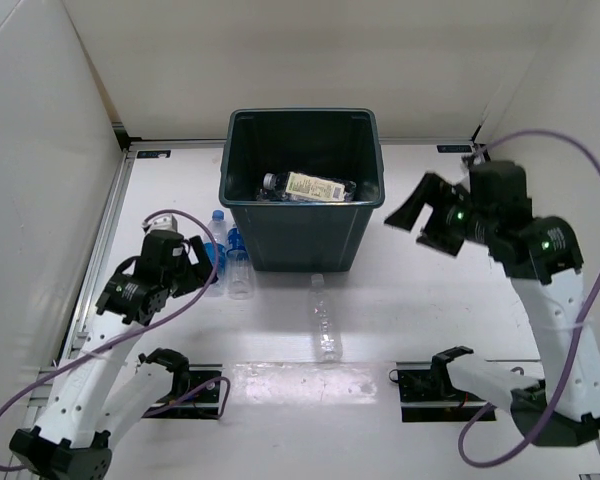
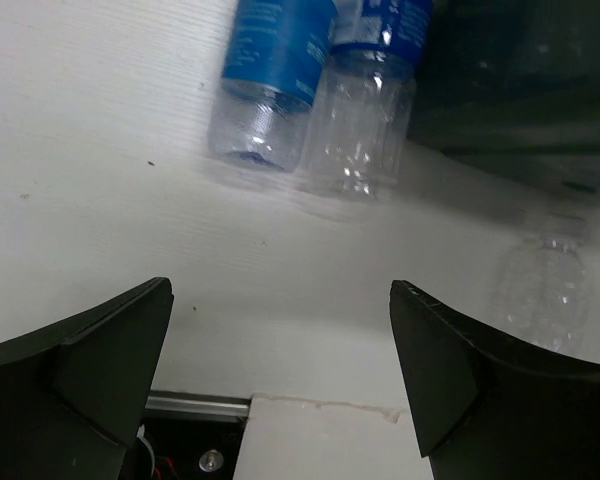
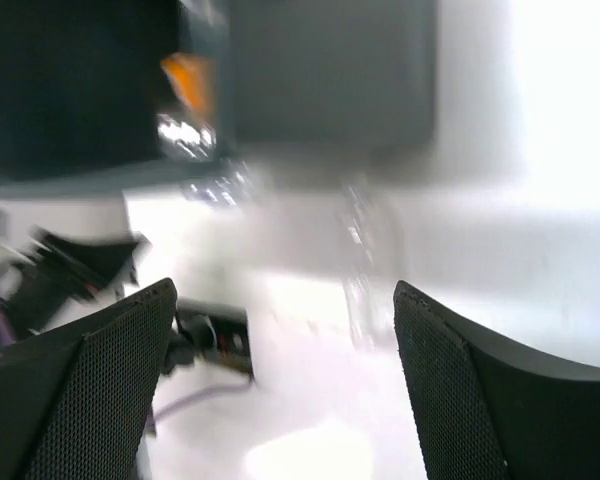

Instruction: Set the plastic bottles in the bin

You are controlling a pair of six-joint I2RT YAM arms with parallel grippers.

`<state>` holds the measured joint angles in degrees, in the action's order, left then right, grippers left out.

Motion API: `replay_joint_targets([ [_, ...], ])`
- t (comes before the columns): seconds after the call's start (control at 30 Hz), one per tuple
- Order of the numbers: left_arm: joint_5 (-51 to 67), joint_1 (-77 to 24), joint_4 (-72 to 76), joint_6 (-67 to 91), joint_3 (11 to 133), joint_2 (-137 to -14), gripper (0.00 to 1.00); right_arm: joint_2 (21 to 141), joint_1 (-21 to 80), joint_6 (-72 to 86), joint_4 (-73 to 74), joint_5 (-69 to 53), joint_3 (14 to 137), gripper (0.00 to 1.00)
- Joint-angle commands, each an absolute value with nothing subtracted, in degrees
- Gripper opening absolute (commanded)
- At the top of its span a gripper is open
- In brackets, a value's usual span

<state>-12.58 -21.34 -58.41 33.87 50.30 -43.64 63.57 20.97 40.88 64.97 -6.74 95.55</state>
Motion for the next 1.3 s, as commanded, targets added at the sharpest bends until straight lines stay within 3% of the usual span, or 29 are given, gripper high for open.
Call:
replay_joint_targets([
  [0.0,-9.1,-16.3,-52.8,30.9,51.2,-46.8,1.0,58.6,21.6,46.7,65.7,-5.4,87.6,0.9],
  [0.17,-5.3,-9.9,-40.3,34.7,45.8,-48.3,1.0,55.1,9.7,42.2,72.3,-13.3,90.0,0.9],
  [0.37,-4.5,-9.4,-34.7,28.9,44.4,-53.8,1.0,54.8,-3.1,33.1,80.0,-21.7,90.8,0.9],
  [0.53,-7.9,-9.4,-33.8,23.1,43.9,-57.6,1.0,53.2,-4.2,34.4,80.1,-24.3,87.0,0.9],
  [0.9,-8.3,-9.5,-24.5,21.9,44.3,-67.8,1.0,61.3,-16.8,26.5,84.8,-30.3,96.5,0.9],
  [1.27,-7.2,-9.5,-21.5,23.5,46.1,-78.4,1.0,64.9,-17.1,28.4,80.3,-31.5,95.1,0.9],
])
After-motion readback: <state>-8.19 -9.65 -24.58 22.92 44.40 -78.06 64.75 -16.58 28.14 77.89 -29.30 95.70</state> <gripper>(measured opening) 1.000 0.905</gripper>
